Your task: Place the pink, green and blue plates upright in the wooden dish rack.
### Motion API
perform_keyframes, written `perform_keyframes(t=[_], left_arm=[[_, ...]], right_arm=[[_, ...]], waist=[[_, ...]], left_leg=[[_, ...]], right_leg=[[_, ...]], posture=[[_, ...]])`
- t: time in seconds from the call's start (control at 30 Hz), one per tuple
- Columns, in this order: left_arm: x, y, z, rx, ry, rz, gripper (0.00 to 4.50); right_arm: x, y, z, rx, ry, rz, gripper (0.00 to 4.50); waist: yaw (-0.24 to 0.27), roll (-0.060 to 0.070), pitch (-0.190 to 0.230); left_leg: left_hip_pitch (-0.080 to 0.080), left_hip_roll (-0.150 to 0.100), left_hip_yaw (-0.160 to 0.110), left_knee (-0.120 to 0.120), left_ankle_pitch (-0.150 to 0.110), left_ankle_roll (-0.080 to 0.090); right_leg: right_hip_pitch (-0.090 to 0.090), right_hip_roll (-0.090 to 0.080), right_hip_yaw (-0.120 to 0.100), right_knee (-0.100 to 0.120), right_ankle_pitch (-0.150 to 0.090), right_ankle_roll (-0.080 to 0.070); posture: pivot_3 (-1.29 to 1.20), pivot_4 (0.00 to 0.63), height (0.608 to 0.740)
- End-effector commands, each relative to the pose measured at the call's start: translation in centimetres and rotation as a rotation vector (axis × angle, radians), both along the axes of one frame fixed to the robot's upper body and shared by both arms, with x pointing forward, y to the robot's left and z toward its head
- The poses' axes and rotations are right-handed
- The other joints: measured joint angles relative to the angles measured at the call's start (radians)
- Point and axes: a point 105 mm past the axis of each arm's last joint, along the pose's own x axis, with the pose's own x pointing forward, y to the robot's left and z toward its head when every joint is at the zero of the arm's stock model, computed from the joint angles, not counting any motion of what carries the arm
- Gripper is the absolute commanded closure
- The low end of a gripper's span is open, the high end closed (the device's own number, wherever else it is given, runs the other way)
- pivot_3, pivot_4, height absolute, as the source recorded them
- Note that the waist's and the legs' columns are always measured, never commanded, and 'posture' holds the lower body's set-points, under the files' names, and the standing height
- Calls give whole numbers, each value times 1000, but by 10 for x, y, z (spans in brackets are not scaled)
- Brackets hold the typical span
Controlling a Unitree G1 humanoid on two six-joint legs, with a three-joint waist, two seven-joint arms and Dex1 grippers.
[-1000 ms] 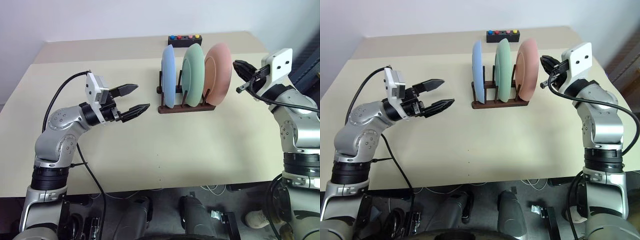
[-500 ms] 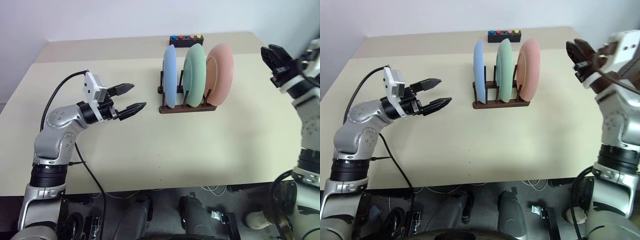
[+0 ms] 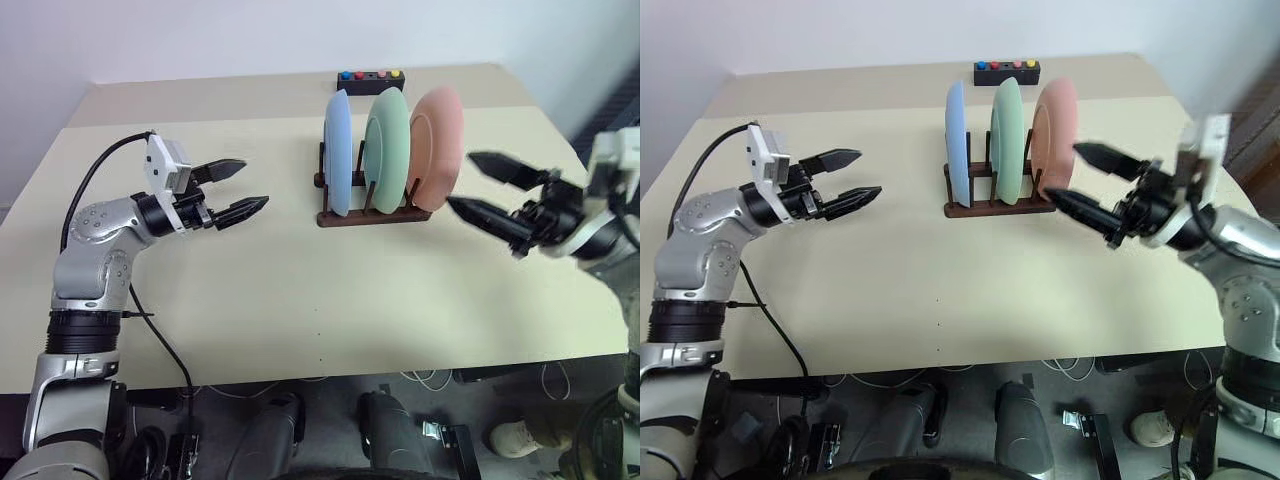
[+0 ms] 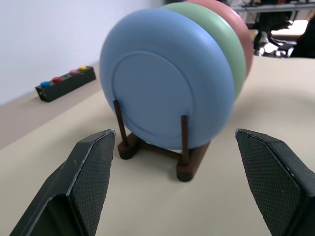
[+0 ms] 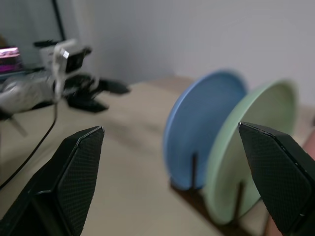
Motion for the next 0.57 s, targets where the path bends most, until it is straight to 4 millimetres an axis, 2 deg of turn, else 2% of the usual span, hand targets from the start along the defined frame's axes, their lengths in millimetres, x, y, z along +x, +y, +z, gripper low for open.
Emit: perform_keyframes(t=[0.03,0.1,0.17,0.33,0.57], left_arm=[[-7,17,8,43,-55,36,485],[-14,21,7,21,-38,-9,485],[-15,29,6,34,-32,22,485],[-22,40,1,66,-1,39,485],[-27,37,-8,56,35,34,485]], right_arm=[[-13,4,0,-69,-40,53,34],[-13,0,-5,-85,-29,37,34],[-14,-4,-10,-102,-27,16,34],[-17,-2,-18,-154,-49,2,34],[-21,-2,-21,-168,-38,-12,34]], waist=[[-2,0,0],[-1,0,0],[1,0,0],[1,0,0],[1,0,0]], left_leg=[[0,0,0,0,0,0],[0,0,0,-1,0,0],[0,0,0,0,0,0],[0,0,0,0,0,0],[0,0,0,0,0,0]], right_leg=[[0,0,0,0,0,0],[0,0,0,0,0,0],[0,0,0,0,0,0],[0,-1,0,0,0,0],[0,-1,0,0,0,0]], posture=[[0,150,740],[0,150,740],[0,150,740],[0,150,740],[0,150,740]])
